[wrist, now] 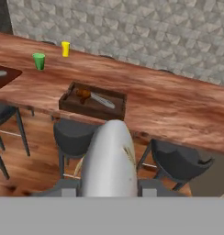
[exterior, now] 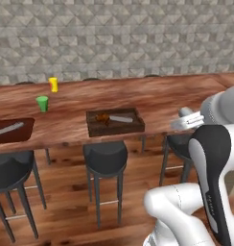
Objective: Gather the corn and mushroom from the fridge and place them on a tray on the dining counter. Then gather the chicken drumstick and fish from the fridge and place them on the other tray.
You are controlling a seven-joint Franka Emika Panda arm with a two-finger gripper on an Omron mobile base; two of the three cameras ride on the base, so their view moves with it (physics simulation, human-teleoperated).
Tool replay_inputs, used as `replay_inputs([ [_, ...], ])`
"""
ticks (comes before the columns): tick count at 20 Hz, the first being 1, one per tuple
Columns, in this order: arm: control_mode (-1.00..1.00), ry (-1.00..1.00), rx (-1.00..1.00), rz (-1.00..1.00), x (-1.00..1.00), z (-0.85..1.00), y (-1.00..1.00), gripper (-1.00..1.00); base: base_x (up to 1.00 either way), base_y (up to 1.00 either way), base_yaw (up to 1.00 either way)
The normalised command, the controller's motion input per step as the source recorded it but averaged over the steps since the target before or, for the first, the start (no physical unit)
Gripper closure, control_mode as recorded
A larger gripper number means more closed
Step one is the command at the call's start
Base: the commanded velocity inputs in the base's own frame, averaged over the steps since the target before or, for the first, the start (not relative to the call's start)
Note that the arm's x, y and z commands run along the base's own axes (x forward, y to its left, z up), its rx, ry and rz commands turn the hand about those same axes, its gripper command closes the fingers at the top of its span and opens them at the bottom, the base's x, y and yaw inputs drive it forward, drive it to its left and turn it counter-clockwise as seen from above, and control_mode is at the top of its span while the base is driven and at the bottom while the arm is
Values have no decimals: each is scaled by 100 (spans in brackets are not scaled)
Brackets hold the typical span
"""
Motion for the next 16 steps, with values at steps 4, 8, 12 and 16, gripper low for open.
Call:
replay_inputs([
  [4,100,0,0,0,0,0,0,100,69,0,0],
  [8,100,0,0,0,0,0,0,100,72,0,0],
  [12,100,0,0,0,0,0,0,100,67,0,0],
  [16,100,0,0,0,0,0,0,100,45,7,1],
])
